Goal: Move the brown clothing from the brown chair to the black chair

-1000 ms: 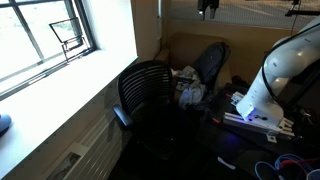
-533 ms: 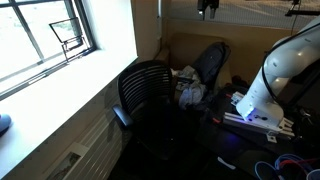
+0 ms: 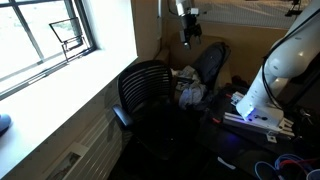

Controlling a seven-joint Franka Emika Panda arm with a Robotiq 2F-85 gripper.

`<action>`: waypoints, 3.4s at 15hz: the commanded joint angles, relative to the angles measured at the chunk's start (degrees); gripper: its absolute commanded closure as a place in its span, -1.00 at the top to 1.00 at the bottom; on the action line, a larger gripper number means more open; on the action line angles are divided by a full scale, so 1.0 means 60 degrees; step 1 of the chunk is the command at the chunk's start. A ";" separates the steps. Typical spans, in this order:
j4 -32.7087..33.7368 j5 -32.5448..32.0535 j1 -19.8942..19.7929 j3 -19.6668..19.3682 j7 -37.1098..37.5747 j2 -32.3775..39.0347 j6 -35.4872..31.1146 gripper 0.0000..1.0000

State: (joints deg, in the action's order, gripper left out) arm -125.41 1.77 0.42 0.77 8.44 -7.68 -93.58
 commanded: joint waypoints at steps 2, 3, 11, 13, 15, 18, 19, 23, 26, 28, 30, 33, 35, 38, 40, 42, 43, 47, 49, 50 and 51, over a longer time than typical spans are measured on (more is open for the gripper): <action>0.0768 0.0704 0.0323 0.0308 0.0155 0.2083 -0.0127 1.00; 0.0283 0.0407 0.0338 0.0303 0.0202 0.1483 -0.0321 1.00; 0.0308 0.0428 0.0405 0.0186 0.2481 0.3205 -0.1470 1.00; 0.0130 0.0519 0.0387 -0.0006 0.3356 0.3690 -0.2398 1.00; -0.0011 0.0407 0.0400 -0.0298 0.4078 0.3958 -0.3392 1.00; 0.0161 0.0558 0.0438 -0.0445 0.4162 0.4230 -0.3286 1.00; 0.0174 0.0587 0.0415 -0.0519 0.4194 0.4287 -0.3282 1.00; 0.0158 0.0285 0.0287 -0.1007 0.5187 0.4757 -0.4482 1.00; -0.0236 0.0199 -0.0378 -0.1911 0.5267 0.4837 -0.5578 1.00; -0.0368 0.0535 -0.0998 -0.2453 0.4989 0.4944 -0.6214 1.00; -0.0127 0.0971 -0.1772 -0.2891 0.4702 0.5241 -0.6221 1.00; -0.0060 0.0976 -0.1981 -0.3084 0.4540 0.5252 -0.5912 1.00; -0.0385 0.0686 -0.1866 -0.3300 0.5018 0.5264 -0.6901 1.00; 0.0377 0.1445 -0.1994 -0.3104 0.5960 0.6116 -0.8519 1.00; 0.0802 0.1899 -0.1990 -0.2997 0.6362 0.6581 -0.9577 1.00; 0.1384 0.2319 -0.1981 -0.2977 0.6821 0.7214 -1.0517 1.00; 0.1722 0.2486 -0.1975 -0.3031 0.7107 0.7614 -1.0932 1.00; 0.2004 0.2263 -0.1847 -0.3365 0.7642 0.7976 -1.0785 1.00; 0.2042 0.2266 -0.1840 -0.3356 0.7635 0.8058 -1.0784 1.00; 0.1941 0.2059 -0.1448 -0.3651 0.7916 0.8215 -1.1230 1.00; 0.2448 0.1855 -0.1257 -0.3880 0.8220 0.8716 -1.0844 1.00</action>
State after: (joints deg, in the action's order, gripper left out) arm -113.34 14.89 -10.11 -19.49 54.60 40.26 -158.58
